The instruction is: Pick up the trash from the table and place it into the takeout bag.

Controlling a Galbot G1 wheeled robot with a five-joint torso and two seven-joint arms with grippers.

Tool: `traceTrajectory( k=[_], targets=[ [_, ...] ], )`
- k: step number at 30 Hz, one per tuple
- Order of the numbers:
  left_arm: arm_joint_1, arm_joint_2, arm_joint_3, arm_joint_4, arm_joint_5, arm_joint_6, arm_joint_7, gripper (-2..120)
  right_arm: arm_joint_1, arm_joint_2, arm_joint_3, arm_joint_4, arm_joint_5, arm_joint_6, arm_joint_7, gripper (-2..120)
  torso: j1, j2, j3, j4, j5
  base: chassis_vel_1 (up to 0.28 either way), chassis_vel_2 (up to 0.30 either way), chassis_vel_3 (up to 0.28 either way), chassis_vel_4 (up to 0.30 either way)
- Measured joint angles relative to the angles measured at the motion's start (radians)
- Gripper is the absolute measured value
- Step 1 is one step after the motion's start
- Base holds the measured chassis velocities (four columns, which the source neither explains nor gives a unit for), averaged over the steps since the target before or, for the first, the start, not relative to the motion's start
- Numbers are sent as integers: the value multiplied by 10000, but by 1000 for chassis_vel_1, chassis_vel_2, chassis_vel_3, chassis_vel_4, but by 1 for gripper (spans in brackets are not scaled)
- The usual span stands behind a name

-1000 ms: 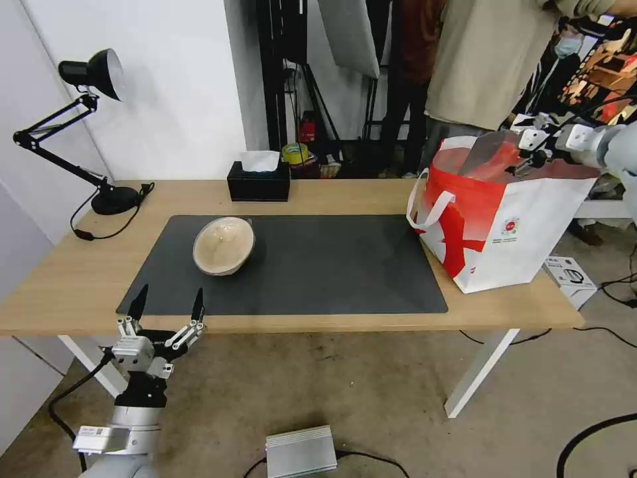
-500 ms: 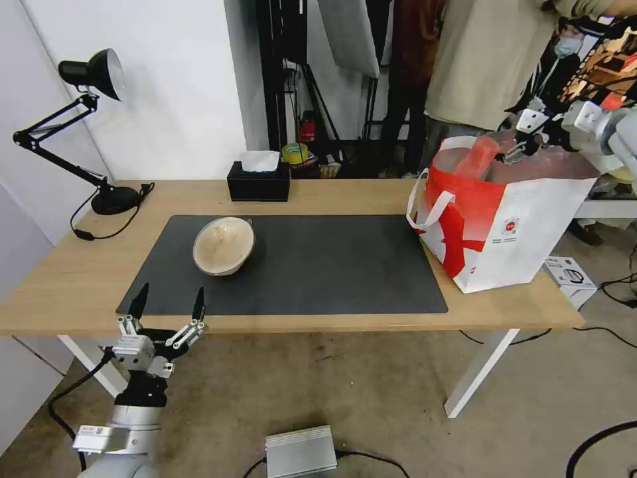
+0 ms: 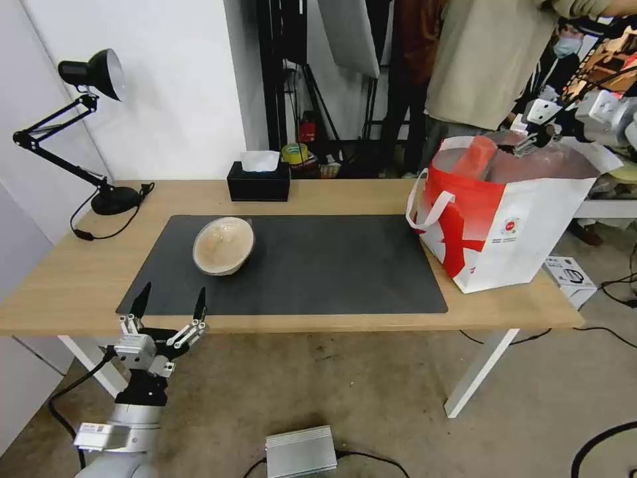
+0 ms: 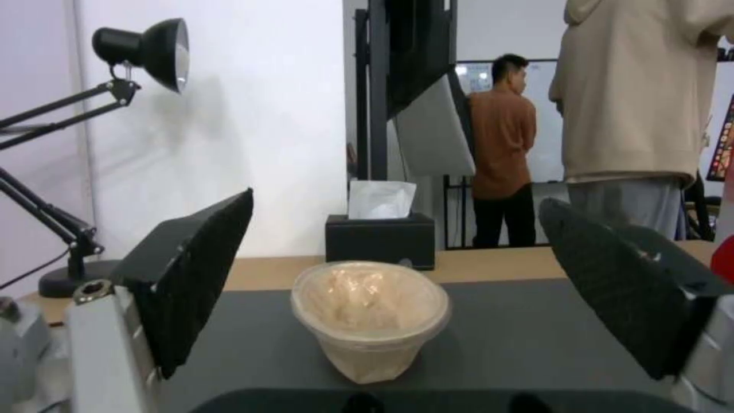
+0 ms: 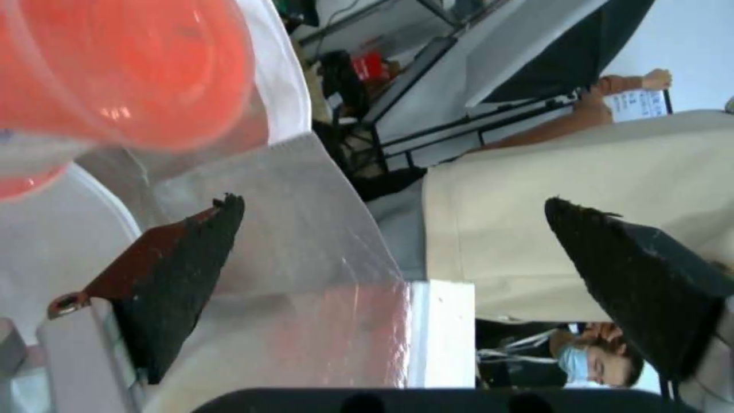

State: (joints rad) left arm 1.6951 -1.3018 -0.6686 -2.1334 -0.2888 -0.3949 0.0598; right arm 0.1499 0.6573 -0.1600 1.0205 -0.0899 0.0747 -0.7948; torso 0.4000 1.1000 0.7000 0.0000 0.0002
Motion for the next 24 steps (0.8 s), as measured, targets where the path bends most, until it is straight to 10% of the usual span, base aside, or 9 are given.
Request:
traceTrajectory(
  k=[24],
  targets=[
    [49, -40, 9, -98, 27, -3, 0, 100, -582, -723, 912, 1091, 1797, -714, 1994, 100, 0, 1, -1, -1, -3, 0, 0, 0, 0]
  ],
)
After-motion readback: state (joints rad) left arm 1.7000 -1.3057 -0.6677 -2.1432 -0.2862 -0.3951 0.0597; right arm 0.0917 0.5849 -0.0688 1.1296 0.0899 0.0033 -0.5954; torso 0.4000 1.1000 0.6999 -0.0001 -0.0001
